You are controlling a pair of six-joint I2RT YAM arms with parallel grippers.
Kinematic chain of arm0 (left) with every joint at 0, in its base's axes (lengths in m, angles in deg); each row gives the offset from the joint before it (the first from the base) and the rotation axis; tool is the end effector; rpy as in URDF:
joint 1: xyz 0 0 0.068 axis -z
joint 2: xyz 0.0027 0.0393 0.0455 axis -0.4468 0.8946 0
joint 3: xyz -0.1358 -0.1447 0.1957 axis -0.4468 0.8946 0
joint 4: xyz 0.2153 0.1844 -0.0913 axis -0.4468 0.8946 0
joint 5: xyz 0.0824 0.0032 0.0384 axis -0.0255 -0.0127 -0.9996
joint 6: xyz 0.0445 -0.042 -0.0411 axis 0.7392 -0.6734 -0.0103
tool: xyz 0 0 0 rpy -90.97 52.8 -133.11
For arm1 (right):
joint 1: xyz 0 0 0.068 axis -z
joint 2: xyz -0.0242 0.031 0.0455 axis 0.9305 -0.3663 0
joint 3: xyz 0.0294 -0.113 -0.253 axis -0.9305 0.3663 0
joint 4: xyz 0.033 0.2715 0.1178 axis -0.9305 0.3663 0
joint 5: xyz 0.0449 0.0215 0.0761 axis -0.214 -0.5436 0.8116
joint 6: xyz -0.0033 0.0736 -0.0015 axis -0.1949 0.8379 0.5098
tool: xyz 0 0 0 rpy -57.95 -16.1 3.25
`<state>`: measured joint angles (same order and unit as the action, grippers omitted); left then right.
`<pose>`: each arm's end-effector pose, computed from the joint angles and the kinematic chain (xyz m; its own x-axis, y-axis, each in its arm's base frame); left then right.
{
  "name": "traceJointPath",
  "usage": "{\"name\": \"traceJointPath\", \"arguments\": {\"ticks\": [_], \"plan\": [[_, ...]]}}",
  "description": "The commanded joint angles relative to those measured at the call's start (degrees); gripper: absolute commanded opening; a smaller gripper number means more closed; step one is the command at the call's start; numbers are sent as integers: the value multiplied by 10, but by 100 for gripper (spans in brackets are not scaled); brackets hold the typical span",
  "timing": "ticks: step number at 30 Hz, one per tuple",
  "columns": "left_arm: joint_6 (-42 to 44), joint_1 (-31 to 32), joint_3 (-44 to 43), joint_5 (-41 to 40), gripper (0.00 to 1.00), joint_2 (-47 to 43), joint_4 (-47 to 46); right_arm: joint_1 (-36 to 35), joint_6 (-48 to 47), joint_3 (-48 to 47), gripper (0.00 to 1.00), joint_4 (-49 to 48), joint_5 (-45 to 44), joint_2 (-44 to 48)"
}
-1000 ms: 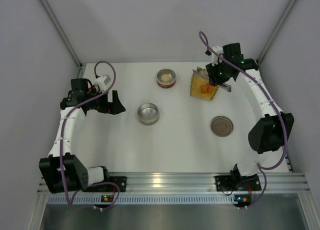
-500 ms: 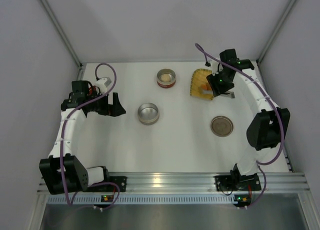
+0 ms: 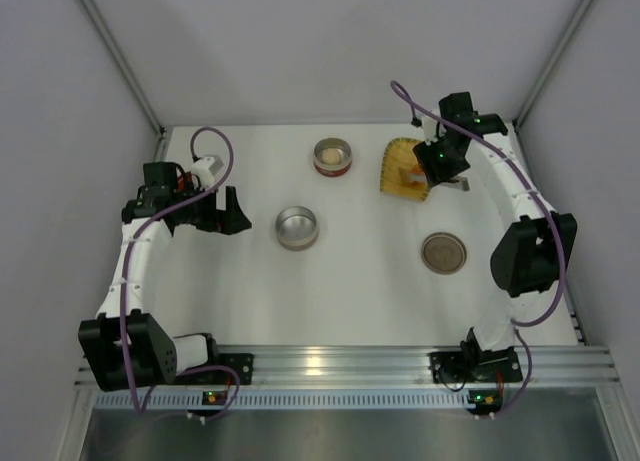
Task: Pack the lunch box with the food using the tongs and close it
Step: Pick up the fake food from the plate.
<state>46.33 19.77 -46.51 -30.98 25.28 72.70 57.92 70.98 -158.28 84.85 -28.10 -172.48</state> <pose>0.3007 -0.0024 0.2864 -0.7299 0.0603 -0.6808 0.4153 0.8303 -0.3716 0.4193 0.0796 0.3048 -0.7720 -0.4664 -0.4318 -0.4606 0.8787 -0.1256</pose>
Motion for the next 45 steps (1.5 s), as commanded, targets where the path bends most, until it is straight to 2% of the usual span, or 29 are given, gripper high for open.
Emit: {"name": "traceJointPath", "arguments": {"ticks": [1, 17, 24, 28, 34, 45], "plan": [[6, -4, -1, 14, 98, -5, -11, -1, 5, -41, 50, -2, -9, -9], [9, -4, -2, 8, 98, 2, -12, -8, 4, -47, 50, -5, -9, -55], [4, -3, 0, 13, 98, 7, -16, -10, 2, -51, 46, 2, -14, -62], [3, -3, -1, 13, 98, 8, -16, -10, 1, -57, 40, 6, -26, -61], [2, -4, -2, 12, 98, 6, -16, -10, -2, -69, 23, 18, -28, -52], [1, -3, -6, 10, 98, -1, -13, -10, 6, -84, 6, 12, 17, -9]]}}
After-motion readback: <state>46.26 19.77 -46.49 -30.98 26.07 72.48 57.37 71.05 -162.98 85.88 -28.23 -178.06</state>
